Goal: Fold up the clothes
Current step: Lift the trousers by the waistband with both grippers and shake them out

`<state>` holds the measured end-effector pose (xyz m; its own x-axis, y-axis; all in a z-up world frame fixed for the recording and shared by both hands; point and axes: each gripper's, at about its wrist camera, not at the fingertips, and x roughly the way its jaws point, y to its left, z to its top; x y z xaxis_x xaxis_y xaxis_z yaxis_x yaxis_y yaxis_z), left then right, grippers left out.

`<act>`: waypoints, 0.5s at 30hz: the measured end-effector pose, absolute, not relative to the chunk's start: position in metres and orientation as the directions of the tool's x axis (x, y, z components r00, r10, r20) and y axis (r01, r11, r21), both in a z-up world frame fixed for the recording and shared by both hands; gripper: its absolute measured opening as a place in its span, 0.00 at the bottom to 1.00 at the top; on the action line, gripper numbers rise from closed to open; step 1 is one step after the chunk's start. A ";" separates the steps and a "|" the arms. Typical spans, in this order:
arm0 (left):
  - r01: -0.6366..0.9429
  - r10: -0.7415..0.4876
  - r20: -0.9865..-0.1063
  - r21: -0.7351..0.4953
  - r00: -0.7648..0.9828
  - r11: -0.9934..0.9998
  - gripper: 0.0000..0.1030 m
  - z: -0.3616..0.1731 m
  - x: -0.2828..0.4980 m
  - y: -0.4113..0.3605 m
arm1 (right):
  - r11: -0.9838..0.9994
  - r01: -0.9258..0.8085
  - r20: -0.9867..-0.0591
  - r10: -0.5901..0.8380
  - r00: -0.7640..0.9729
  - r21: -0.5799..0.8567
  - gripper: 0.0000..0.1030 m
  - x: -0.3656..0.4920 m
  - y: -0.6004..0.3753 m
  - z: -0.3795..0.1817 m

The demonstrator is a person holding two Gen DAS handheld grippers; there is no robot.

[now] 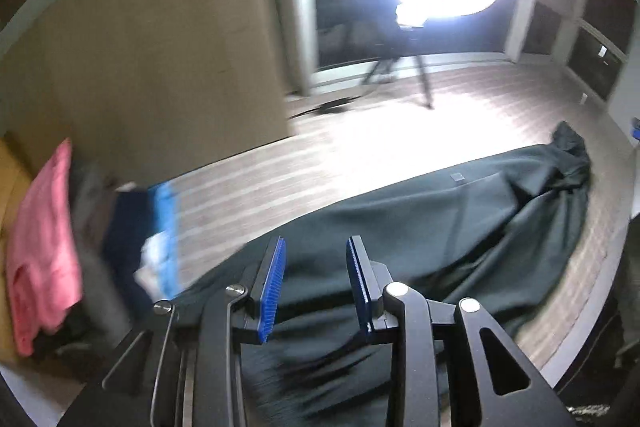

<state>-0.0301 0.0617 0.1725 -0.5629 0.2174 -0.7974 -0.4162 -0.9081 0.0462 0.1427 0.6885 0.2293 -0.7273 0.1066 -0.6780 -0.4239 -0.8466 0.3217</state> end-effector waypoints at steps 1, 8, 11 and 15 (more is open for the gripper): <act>-0.437 0.229 -0.799 0.047 -0.556 -0.898 0.30 0.169 -0.031 0.085 | -0.844 -0.433 -0.698 0.101 -0.709 0.317 0.61 0.136 0.706 0.219; -0.496 0.282 -0.841 -0.018 -0.462 -0.868 0.30 0.139 -0.035 0.175 | -0.782 -0.544 -0.835 0.055 -0.547 0.305 0.61 0.095 0.798 0.112; -0.513 0.273 -0.865 -0.022 -0.421 -0.858 0.31 0.122 -0.035 0.198 | -0.762 -0.543 -0.837 0.003 -0.547 0.352 0.61 0.082 0.817 0.083; -0.492 0.264 -0.889 -0.051 -0.375 -0.869 0.31 0.103 -0.039 0.213 | -0.815 -0.499 -0.855 0.009 -0.519 0.295 0.61 0.055 0.821 0.067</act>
<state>-0.0386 0.2133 0.1026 -0.3749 0.2643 -0.8886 -0.4924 -0.8689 -0.0506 0.0551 0.8211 0.0667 -0.5191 0.0086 -0.8546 -0.4990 -0.8149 0.2949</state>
